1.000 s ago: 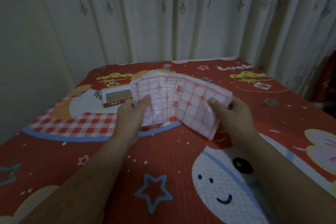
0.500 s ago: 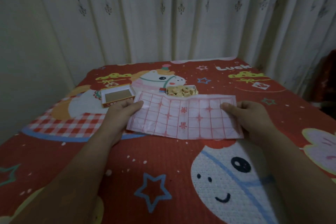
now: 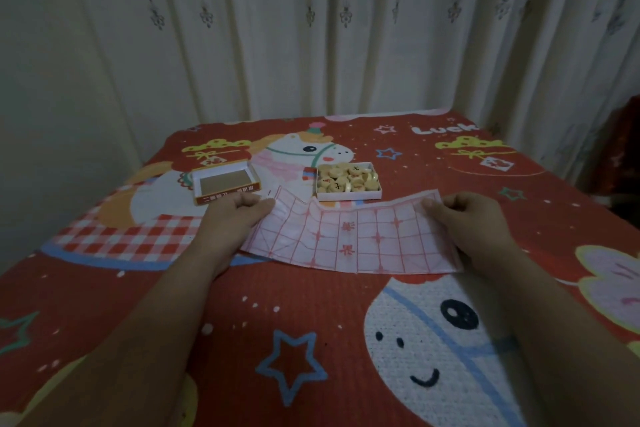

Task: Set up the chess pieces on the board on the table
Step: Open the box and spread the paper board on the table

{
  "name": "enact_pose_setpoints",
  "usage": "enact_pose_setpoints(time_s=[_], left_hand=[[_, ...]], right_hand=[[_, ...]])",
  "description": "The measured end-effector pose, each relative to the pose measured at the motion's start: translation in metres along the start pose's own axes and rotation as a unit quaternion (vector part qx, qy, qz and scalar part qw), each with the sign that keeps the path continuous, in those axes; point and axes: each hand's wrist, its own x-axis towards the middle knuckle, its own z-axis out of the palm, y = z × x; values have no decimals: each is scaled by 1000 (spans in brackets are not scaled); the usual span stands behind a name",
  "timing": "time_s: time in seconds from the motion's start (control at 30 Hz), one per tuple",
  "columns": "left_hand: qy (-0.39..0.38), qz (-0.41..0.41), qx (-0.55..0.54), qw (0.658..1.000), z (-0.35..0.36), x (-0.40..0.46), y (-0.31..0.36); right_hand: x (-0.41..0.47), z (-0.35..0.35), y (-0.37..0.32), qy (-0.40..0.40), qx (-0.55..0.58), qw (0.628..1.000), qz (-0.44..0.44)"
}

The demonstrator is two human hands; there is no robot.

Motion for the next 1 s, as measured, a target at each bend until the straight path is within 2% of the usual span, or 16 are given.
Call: enact_pose_setpoints(time_s=[0.2, 0.4, 0.67, 0.73, 0.8, 0.9, 1.0], left_hand=[[3, -10, -51, 999, -1, 1, 2], [-3, -5, -40, 999, 1, -2, 6], [43, -31, -42, 998, -1, 0, 5], [43, -33, -49, 997, -2, 1, 3], [50, -35, -50, 997, -1, 0, 5], [92, 0, 59, 994, 3, -2, 5], [113, 56, 165, 978, 3, -1, 0]], right_hand=[[5, 1, 6, 51, 51, 997, -4], [10, 2, 7, 93, 127, 987, 15], [8, 0, 11, 101, 113, 988, 12], [3, 2, 6, 95, 179, 979, 23], [1, 2, 0, 93, 283, 953, 54], [-5, 1, -8, 86, 330, 939, 53], [-4, -2, -9, 51, 327, 943, 29]])
